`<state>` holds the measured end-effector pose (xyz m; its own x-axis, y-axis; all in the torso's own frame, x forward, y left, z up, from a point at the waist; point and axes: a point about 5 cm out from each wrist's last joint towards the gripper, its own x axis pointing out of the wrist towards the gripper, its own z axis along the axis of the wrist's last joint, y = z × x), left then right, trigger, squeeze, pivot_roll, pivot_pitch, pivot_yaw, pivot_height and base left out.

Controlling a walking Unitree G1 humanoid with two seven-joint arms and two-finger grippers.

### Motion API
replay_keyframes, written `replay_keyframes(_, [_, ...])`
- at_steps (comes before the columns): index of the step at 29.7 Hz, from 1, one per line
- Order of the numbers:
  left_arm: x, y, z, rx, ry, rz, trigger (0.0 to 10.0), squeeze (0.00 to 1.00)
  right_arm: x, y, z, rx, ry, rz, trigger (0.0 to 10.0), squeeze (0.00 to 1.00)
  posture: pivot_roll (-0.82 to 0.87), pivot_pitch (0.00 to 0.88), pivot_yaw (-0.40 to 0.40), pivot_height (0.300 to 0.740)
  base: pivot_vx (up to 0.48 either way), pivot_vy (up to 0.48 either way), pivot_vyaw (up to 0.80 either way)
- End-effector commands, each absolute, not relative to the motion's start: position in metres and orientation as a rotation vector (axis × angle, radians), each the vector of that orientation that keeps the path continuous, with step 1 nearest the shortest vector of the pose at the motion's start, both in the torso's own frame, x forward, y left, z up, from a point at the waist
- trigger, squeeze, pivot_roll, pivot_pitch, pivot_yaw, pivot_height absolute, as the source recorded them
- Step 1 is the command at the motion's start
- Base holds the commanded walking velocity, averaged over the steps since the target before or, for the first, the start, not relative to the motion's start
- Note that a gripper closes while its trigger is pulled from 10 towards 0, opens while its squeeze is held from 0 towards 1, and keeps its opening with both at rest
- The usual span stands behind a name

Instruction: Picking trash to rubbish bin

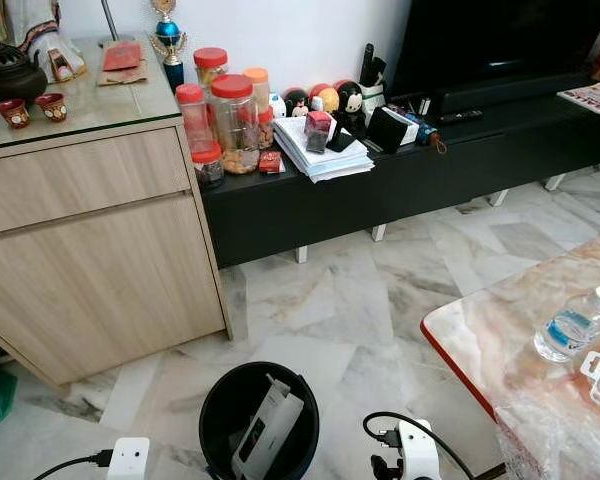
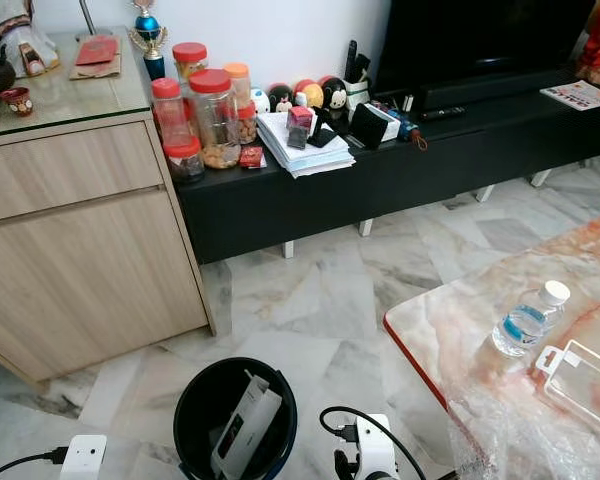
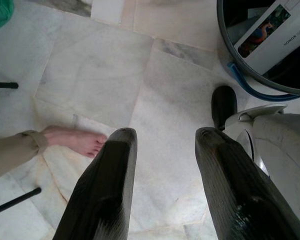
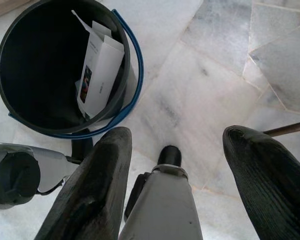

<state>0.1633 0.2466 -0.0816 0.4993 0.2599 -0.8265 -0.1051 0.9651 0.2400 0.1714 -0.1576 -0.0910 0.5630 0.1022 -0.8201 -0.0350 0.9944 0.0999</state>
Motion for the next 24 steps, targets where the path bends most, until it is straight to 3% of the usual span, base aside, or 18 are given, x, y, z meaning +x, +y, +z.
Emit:
replay_keyframes(1, [0.1630, 0.2479, -0.0814, 0.159, 1.022, 0.229, 10.0, 0.00, 0.1736, -0.1564, -0.0903, 0.073, 0.971, 0.082, 10.0, 0.00, 0.04, 0.000, -0.030, 0.740, 0.000, 0.000, 0.00])
replay_keyframes(9, [0.1617, 0.2483, -0.0818, 0.146, 1.022, 0.243, 10.0, 0.00, 0.1766, -0.1571, -0.0889, 0.079, 0.962, 0.072, 10.0, 0.00, 0.04, 0.013, -0.035, 0.740, 0.000, 0.000, 0.00])
replay_keyframes(24, [0.1622, 0.2490, -0.0814, 0.136, 1.018, 0.249, 10.0, 0.00, 0.1765, -0.1552, -0.0891, 0.086, 0.963, 0.067, 10.0, 0.00, 0.05, 0.030, -0.032, 0.740, -0.266, 0.000, 0.00])
